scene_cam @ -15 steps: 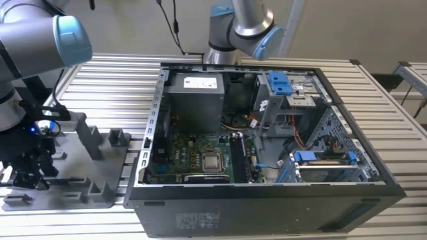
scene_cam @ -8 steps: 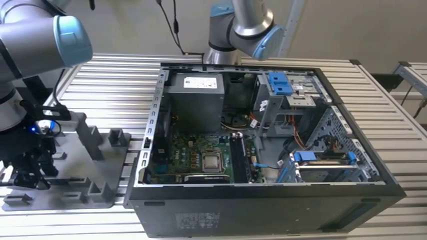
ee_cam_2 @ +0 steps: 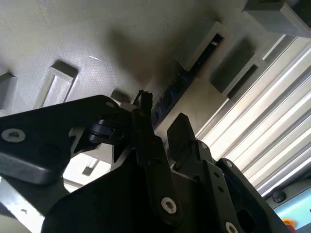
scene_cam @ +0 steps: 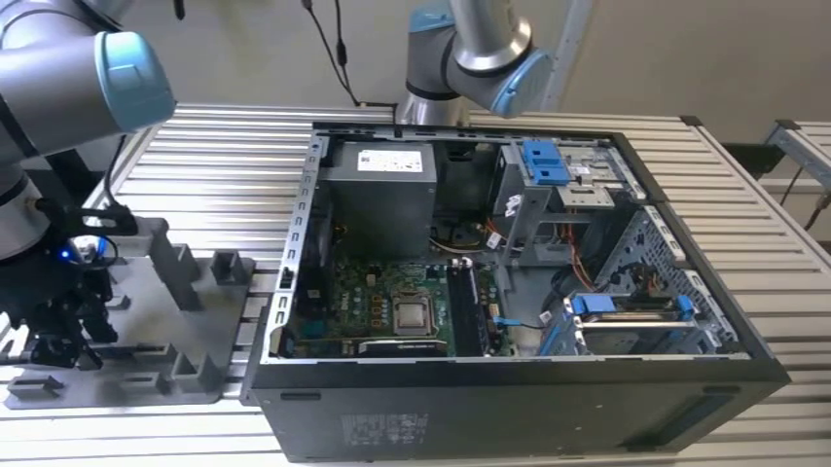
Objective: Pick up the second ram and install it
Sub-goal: 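Pick up the second ram and move it above second insertion slot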
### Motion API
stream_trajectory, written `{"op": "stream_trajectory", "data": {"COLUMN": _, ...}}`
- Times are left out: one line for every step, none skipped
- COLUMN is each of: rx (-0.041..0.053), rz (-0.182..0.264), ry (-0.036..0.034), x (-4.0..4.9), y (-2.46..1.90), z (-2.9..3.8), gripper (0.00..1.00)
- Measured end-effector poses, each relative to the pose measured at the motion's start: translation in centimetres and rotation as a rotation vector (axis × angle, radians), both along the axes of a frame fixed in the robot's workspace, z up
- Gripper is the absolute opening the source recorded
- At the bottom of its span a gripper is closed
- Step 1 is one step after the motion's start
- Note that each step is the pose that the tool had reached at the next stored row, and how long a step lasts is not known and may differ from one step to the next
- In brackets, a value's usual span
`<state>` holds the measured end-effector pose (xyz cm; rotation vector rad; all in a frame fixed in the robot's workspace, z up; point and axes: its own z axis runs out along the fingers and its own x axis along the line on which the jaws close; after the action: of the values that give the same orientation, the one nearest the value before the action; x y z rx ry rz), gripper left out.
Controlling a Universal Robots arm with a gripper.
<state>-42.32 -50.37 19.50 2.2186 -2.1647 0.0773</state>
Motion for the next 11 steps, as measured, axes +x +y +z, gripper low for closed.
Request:
{"op": "stream_trajectory", "data": {"rx": 0.0016, "rz": 0.000, "ry": 0.0001, "x": 0.00, "y": -0.03, "z": 0.00, "gripper": 0.42}}
{"op": "stream_trajectory", "data": {"rx": 0.0042, "rz": 0.000, "ry": 0.0001, "x": 0.00, "y": -0.04, "z": 0.00, "gripper": 0.42}}
{"op": "stream_trajectory", "data": {"rx": 0.0060, "rz": 0.000, "ry": 0.0003, "x": -0.01, "y": -0.05, "z": 0.01, "gripper": 0.42}}
{"op": "stream_trajectory", "data": {"rx": 0.0071, "rz": 0.000, "ry": 0.0006, "x": 0.00, "y": -0.07, "z": 0.03, "gripper": 0.42}}
{"op": "stream_trajectory", "data": {"rx": 0.0082, "rz": 0.000, "ry": 0.0013, "x": 0.00, "y": -0.10, "z": 0.05, "gripper": 0.42}}
{"op": "stream_trajectory", "data": {"rx": 0.0093, "rz": 0.000, "ry": 0.0025, "x": 0.00, "y": -0.11, "z": 0.07, "gripper": 0.42}}
{"op": "stream_trajectory", "data": {"rx": 0.0102, "rz": 0.000, "ry": 0.0047, "x": 0.00, "y": -0.14, "z": 0.10, "gripper": 0.42}}
{"op": "stream_trajectory", "data": {"rx": 0.0107, "rz": 0.000, "ry": 0.0075, "x": 0.00, "y": -0.17, "z": 0.16, "gripper": 0.42}}
{"op": "stream_trajectory", "data": {"rx": 0.0110, "rz": 0.000, "ry": 0.0109, "x": 0.00, "y": -0.21, "z": 0.24, "gripper": 0.42}}
{"op": "stream_trajectory", "data": {"rx": 0.0112, "rz": 0.000, "ry": 0.0146, "x": 0.00, "y": -0.24, "z": 0.32, "gripper": 0.42}}
{"op": "stream_trajectory", "data": {"rx": 0.0112, "rz": 0.000, "ry": 0.0184, "x": 0.00, "y": -0.27, "z": 0.42, "gripper": 0.42}}
